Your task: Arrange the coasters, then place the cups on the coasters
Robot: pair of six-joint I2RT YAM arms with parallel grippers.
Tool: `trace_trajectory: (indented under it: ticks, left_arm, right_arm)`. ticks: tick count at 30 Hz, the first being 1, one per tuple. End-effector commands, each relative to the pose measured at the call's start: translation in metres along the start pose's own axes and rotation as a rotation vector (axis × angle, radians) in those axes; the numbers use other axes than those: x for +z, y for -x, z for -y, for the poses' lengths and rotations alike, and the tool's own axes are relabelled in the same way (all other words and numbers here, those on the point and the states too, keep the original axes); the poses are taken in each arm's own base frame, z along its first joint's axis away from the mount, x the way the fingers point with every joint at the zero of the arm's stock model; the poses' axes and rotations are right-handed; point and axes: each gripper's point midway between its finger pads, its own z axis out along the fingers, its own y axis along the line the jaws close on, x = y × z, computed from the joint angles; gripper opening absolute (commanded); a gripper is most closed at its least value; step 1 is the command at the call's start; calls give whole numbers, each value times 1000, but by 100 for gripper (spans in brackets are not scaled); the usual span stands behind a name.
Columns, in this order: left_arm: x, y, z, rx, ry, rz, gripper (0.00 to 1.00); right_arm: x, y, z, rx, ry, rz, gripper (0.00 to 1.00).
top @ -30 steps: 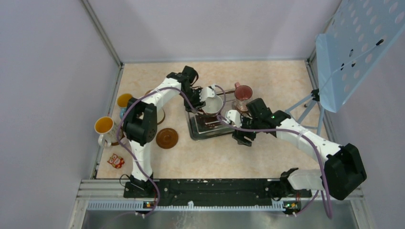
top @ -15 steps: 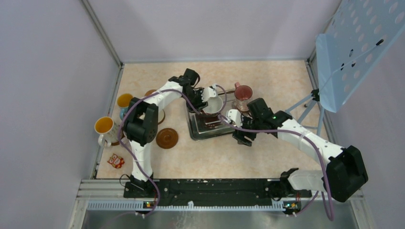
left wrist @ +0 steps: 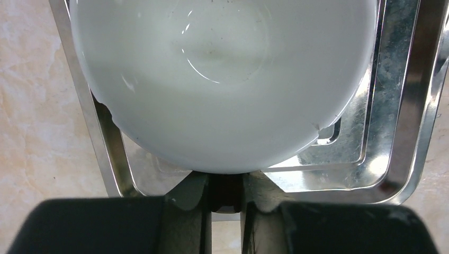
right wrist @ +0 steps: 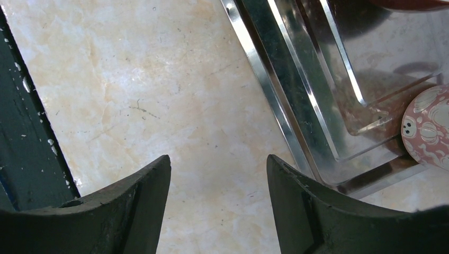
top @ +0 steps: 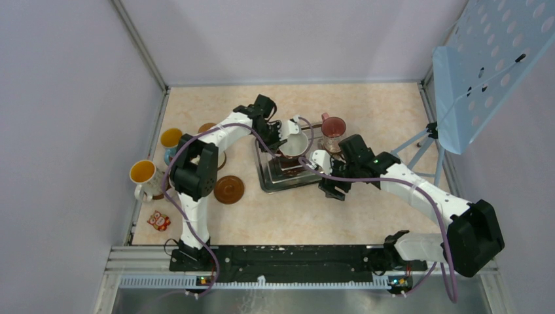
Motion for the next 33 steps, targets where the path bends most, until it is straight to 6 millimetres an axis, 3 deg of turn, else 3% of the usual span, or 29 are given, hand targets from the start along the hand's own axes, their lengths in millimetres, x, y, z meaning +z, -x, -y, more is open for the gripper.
trace_trajectory:
  ticks: [1, 9, 13, 16, 20, 24, 26, 33]
  left_arm:
    - [-25, 26, -4, -12, 31, 84, 1]
    - [-70, 39, -37, -115, 138, 196, 0]
    - [-101, 41, -65, -204, 184, 283, 0]
    - [-131, 29, -93, -271, 249, 330, 0]
    - [-173, 0, -123, -305, 349, 342, 0]
    - [-202, -37, -140, -335, 413, 309, 0]
    - [-221, -68, -149, -372, 463, 289, 0]
    - [-246, -137, -155, -471, 524, 247, 0]
  right_arm:
    - [-5, 13, -2, -16, -8, 55, 66]
    - [-5, 19, 0, -10, -17, 78, 66]
    - [-5, 18, 0, -8, -20, 77, 67]
    - [-5, 18, 0, -9, -18, 77, 67]
    - [-5, 17, -1, -7, -20, 76, 67]
    - [-4, 17, -1, -7, -20, 80, 67]
    - [-4, 19, 1, -10, -24, 84, 67]
    - [-6, 21, 3, -19, -32, 86, 67]
